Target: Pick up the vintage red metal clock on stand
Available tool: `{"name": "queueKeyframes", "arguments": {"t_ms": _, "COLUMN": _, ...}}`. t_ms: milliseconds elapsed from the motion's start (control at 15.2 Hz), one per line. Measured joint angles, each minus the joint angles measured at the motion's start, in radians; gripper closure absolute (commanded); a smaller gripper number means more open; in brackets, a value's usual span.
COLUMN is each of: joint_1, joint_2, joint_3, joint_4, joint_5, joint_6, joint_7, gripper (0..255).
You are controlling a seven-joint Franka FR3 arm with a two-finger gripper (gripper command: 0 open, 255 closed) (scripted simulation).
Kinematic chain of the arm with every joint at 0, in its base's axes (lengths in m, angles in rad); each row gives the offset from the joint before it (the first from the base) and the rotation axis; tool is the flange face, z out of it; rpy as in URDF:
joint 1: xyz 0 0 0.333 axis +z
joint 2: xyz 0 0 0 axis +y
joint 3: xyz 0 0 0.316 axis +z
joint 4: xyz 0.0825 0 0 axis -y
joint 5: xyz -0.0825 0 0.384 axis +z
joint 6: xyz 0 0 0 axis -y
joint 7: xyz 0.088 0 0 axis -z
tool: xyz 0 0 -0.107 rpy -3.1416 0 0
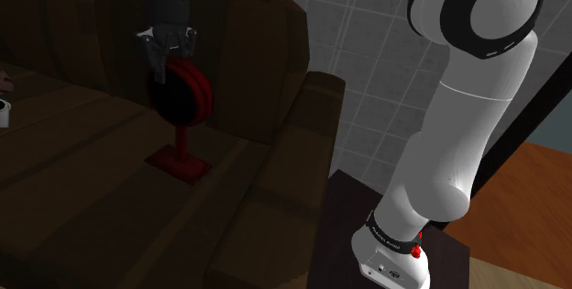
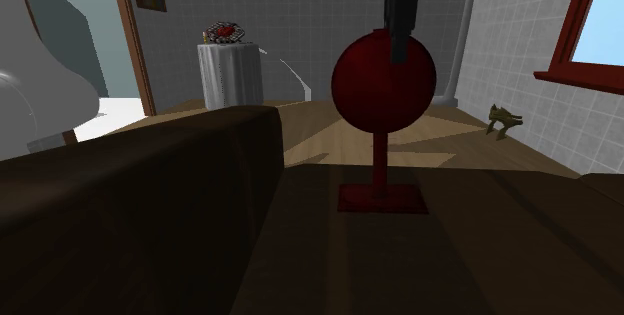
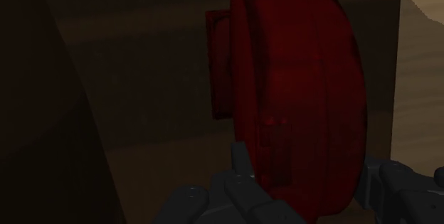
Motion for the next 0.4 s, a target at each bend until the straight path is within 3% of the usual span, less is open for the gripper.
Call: {"name": "queueKeyframes", "arguments": {"t_ms": 396, "joint_1": 0.004, "joint_2": 0.016, "joint_3": 0.002, "joint_4": 0.096, "joint_5": -0.005, "joint_6": -0.080, "joint_7": 0.003, "gripper": 255}}
